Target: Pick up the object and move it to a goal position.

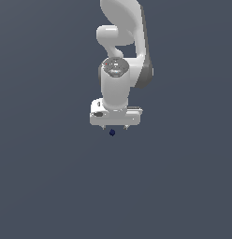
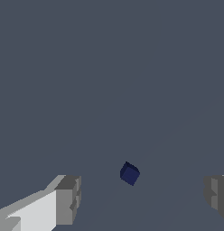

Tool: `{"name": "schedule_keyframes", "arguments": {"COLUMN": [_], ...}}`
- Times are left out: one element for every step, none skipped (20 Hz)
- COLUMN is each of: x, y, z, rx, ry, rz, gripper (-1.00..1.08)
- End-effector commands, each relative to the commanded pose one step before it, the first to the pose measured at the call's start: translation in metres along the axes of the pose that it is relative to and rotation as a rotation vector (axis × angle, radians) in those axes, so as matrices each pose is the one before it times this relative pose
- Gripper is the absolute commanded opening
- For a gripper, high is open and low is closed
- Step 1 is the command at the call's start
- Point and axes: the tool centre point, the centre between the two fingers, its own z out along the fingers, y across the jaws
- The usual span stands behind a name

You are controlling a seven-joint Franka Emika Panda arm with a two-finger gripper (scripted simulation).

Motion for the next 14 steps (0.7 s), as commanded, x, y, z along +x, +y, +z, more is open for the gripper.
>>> {"name": "schedule_keyframes", "arguments": {"x": [0.0,0.0,0.00002,0.00004,0.00009,0.00017,0.00023,0.00026,0.00027,0.00022,0.00013,0.00001,-0.0001,-0.00025], "y": [0.00001,-0.00011,-0.00033,-0.00052,-0.00075,-0.00096,-0.00089,-0.0007,-0.00049,-0.00029,-0.00006,0.00027,-0.00005,0.00013], "z": [0.0,-0.0001,-0.00029,-0.0005,-0.00077,-0.0011,-0.00119,-0.00112,-0.00098,-0.00071,-0.00035,-0.00002,0.00036,0.00069], "rx": [0.0,0.00068,0.00193,0.00329,0.00457,0.00567,0.00514,0.00389,0.00251,0.00124,0.00018,0.0,-0.00097,-0.00031], "ry": [0.0,0.00004,0.00009,0.00015,0.00022,0.00027,0.00024,0.00017,0.00009,0.00002,-0.00002,0.0,-0.00004,0.00005], "rz": [0.0,0.00008,0.00025,0.00031,0.00015,-0.00043,-0.00128,-0.00199,-0.00237,-0.00227,-0.00137,0.0,0.00098,0.00266], "gripper": [1.0,1.0,1.0,1.0,1.0,1.0,1.0,1.0,1.0,1.0,1.0,1.0,1.0,1.0]}}
